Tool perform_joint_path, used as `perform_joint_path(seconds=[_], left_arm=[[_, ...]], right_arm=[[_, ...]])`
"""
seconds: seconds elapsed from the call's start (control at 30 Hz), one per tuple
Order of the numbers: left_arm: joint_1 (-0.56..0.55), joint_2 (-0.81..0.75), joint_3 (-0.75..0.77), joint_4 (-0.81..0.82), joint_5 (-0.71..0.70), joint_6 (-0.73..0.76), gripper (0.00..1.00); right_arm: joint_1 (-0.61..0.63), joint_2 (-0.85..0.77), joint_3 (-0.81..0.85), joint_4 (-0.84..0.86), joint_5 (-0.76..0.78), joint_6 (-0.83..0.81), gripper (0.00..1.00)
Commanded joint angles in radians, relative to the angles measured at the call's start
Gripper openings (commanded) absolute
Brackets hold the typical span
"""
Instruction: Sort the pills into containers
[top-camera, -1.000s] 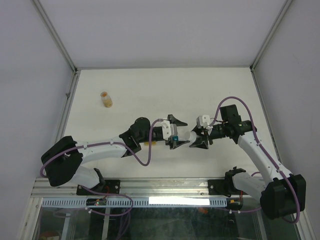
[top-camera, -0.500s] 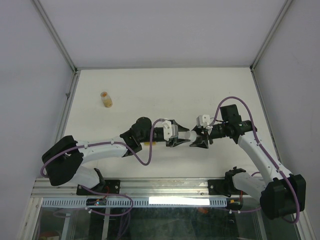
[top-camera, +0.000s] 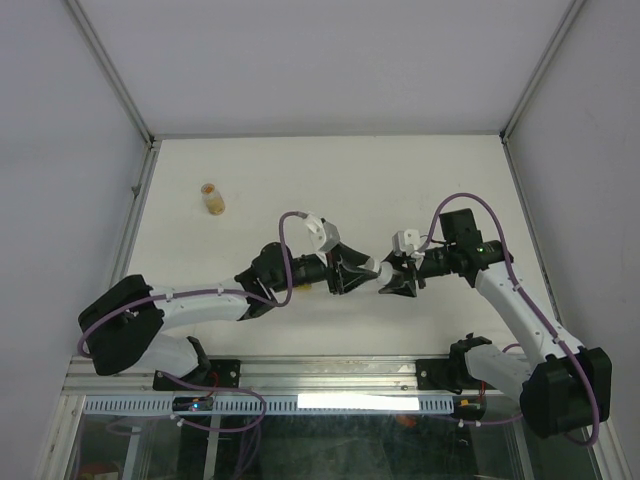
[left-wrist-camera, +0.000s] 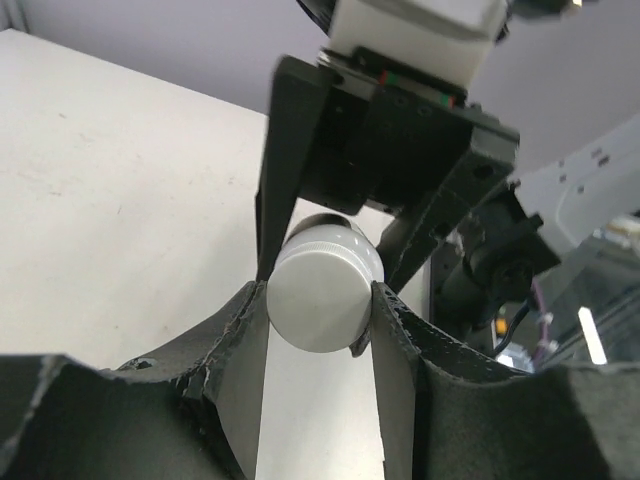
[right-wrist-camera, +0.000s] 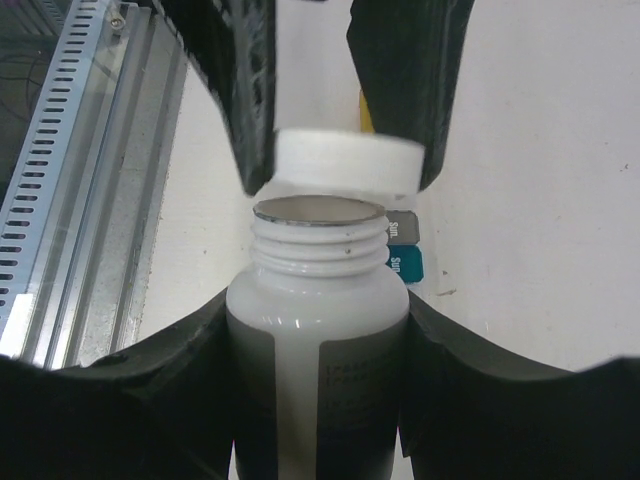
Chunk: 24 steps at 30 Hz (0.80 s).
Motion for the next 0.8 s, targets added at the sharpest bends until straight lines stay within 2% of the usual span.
perform_joint_path(seconds=[0.0, 0.2, 0.33, 0.47, 0.53, 0.6, 0.67, 0.7, 0.77], left_arm=[[0.006, -0.080, -0.013, 0.119, -0.202, -0.341, 0.00], [-0.004, -0.146, -0.013, 0.015, -0.344, -0.401, 0.00], [0.012, -0.214, -0.052, -0.147, -0.516, -0.387, 0.00], [0.093, -0.288, -0.105, -0.348, -0.730, -0.412, 0.00], [0.174, -0.313, -0.131, -0.442, -0.751, -0.448, 0.00], [0.263, -0.323, -0.155, -0.507, -0.741, -0.472, 0.00], [0.343, -0.321, -0.183, -0.540, -0.711, -0.486, 0.00], [0.372, -0.314, -0.193, -0.549, -0.704, -0.492, 0.00], [0.415, -0.287, -0.205, -0.562, -0.694, -0.499, 0.04]], right_arm=[[-0.005, 0.001, 0.019, 0.006, -0.012, -0.002, 0.00], [-0.012, 0.000, 0.021, 0.007, -0.013, 0.004, 0.00], [-0.030, -0.012, 0.031, -0.003, -0.039, 0.011, 0.00], [-0.058, -0.033, 0.037, 0.018, -0.073, 0.051, 0.00], [-0.076, -0.046, 0.040, 0.056, -0.093, 0.111, 0.00], [-0.098, -0.065, 0.042, 0.121, -0.111, 0.202, 0.00], [-0.126, -0.103, 0.034, 0.260, -0.119, 0.372, 0.00], [-0.141, -0.125, 0.020, 0.369, -0.109, 0.484, 0.00], [-0.159, -0.168, -0.024, 0.698, 0.031, 0.820, 0.00]])
